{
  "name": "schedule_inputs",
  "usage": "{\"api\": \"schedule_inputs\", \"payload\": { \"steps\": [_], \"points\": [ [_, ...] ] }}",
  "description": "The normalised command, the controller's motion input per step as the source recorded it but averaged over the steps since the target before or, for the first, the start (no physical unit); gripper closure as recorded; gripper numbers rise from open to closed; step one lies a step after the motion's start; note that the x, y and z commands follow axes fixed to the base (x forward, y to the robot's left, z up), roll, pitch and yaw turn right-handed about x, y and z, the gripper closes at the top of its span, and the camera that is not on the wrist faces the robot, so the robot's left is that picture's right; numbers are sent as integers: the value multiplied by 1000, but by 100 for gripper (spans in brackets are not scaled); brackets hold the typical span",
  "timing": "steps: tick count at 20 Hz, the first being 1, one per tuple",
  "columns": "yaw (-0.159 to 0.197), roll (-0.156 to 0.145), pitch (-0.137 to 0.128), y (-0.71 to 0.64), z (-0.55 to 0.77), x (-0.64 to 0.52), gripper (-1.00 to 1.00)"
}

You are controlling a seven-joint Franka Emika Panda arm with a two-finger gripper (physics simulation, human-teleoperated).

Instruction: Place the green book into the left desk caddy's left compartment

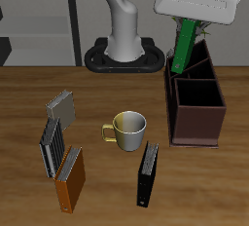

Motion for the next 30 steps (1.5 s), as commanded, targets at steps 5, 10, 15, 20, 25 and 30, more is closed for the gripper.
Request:
{"api": "schedule_inputs", "payload": {
  "steps": [5, 10, 15, 20, 25, 30],
  "points": [
    [9, 3, -24, 208, -78, -645, 100],
    [19, 49, 13, 120, -123, -312, 100],
    [25, 32, 7, 74, -180, -400, 100],
    [6, 3, 2, 12, -119, -329, 100],
    [24, 28, -5, 41, -87, -282, 100],
    [42, 51, -13, 92, -123, -366, 100]
  ]
}}
